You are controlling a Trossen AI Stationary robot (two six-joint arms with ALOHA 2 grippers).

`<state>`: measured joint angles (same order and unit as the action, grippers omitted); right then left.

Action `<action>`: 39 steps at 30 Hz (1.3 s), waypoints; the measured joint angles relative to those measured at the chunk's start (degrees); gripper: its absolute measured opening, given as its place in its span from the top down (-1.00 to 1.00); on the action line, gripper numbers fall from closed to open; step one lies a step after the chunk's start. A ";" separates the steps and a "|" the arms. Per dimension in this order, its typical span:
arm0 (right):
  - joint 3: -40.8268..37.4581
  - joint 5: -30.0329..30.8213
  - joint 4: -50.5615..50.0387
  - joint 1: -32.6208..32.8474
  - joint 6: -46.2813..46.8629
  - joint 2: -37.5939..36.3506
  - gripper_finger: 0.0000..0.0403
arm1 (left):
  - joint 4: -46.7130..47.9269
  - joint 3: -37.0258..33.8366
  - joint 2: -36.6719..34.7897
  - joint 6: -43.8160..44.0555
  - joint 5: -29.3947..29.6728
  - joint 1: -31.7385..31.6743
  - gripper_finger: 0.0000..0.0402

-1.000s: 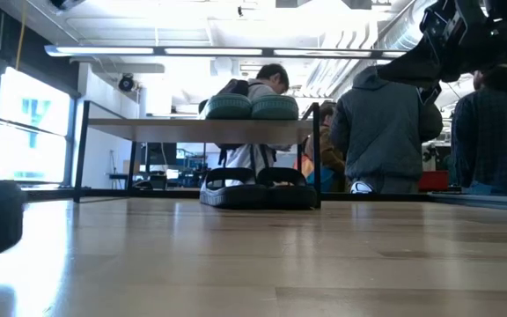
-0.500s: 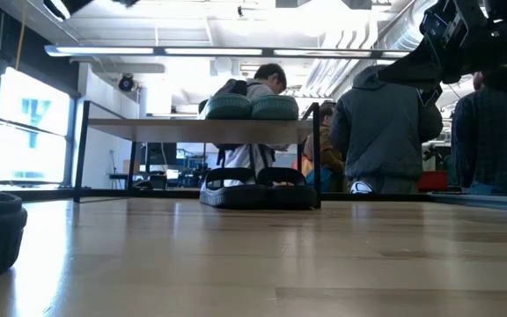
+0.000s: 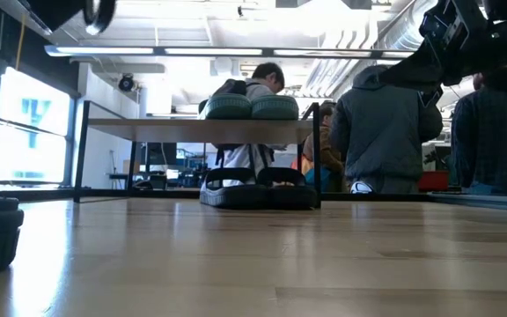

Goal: Pick and place slides into the shelf
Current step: Put the black slide under the shelf

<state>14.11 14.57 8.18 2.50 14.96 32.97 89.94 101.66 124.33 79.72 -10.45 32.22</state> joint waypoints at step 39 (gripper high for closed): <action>-0.02 0.02 -1.35 0.00 0.00 0.42 1.00 | -0.09 -0.89 0.29 -2.77 6.60 1.17 0.55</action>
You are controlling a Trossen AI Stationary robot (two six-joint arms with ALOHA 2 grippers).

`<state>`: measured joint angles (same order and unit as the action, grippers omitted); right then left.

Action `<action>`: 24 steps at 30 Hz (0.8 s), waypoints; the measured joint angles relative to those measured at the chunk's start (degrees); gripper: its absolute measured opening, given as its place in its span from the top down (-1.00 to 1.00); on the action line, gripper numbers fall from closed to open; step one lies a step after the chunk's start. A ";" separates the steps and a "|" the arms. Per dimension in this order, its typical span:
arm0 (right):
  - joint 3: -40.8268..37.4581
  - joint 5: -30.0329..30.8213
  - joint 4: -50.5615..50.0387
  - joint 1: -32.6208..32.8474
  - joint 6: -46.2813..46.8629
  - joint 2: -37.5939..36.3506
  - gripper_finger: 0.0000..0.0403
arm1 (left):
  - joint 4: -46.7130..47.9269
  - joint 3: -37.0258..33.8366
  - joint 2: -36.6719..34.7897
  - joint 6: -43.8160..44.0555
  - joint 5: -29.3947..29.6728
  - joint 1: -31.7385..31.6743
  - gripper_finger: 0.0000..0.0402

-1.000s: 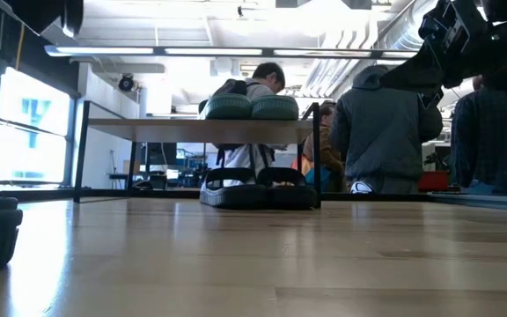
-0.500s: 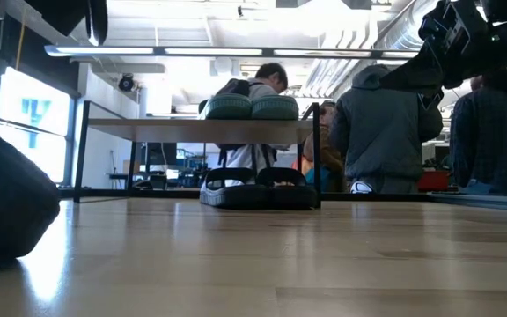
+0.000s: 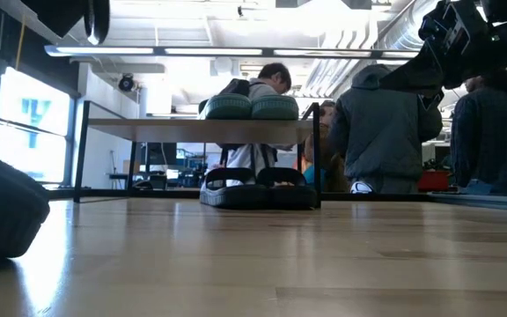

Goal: Pick and place slides into the shelf
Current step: Put the black slide under the shelf

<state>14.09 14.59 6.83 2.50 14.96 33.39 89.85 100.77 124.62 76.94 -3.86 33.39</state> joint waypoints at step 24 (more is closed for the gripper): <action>0.00 -0.02 -0.43 0.01 0.00 0.00 1.00 | -0.22 15.83 0.23 -12.80 21.17 0.04 0.99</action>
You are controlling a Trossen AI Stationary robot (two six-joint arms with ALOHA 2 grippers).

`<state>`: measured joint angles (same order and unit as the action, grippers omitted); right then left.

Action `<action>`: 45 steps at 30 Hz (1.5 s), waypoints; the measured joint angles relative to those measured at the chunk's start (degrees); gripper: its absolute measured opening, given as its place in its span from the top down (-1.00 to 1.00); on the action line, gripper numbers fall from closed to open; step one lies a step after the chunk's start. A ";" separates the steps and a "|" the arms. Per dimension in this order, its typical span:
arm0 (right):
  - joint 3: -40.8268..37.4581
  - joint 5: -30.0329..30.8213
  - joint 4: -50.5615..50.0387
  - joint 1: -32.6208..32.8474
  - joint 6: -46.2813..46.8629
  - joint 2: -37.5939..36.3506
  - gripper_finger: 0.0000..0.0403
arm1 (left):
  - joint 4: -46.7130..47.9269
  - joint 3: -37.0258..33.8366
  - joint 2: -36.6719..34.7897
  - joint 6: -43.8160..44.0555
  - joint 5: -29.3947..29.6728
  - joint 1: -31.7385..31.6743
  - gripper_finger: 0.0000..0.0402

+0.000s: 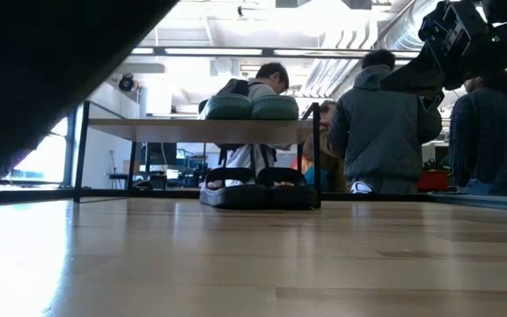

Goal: Pick and place slides into the shelf
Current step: Put the black slide under the shelf

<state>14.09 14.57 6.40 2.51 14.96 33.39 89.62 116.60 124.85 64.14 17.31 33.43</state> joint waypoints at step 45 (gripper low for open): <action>0.00 0.01 -0.64 -0.01 0.00 -0.02 1.00 | -8.95 -30.37 -3.23 -35.95 36.82 -3.09 1.00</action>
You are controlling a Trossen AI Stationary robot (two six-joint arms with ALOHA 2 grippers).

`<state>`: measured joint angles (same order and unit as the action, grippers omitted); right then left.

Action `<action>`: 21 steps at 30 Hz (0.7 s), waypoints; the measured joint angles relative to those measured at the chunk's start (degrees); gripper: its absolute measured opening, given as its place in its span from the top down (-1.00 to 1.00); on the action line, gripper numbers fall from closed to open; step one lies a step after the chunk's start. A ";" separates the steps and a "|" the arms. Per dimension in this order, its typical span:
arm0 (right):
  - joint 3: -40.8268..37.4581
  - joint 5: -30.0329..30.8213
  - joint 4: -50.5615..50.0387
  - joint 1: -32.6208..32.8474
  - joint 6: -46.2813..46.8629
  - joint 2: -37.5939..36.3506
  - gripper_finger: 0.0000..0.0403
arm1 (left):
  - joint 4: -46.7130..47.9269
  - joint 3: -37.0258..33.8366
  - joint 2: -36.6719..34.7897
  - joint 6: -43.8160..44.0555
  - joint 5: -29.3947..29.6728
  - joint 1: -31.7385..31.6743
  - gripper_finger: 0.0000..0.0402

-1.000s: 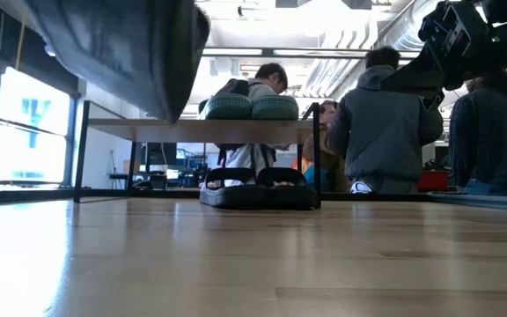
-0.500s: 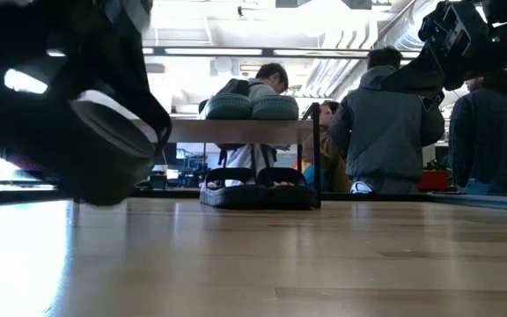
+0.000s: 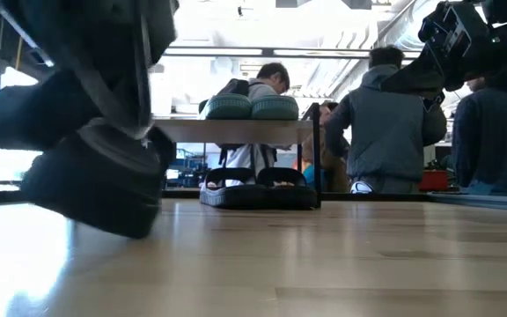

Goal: Pick and place slides into the shelf
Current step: Put the black slide under the shelf

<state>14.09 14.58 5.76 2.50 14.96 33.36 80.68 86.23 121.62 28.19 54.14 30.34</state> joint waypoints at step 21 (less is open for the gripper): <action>0.00 -0.01 -0.85 0.00 0.00 0.00 1.00 | -36.54 -22.39 -17.35 -18.78 -3.66 -1.83 1.00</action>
<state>14.09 14.57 4.91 2.50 14.96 33.36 44.14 63.84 104.27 9.41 50.48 28.50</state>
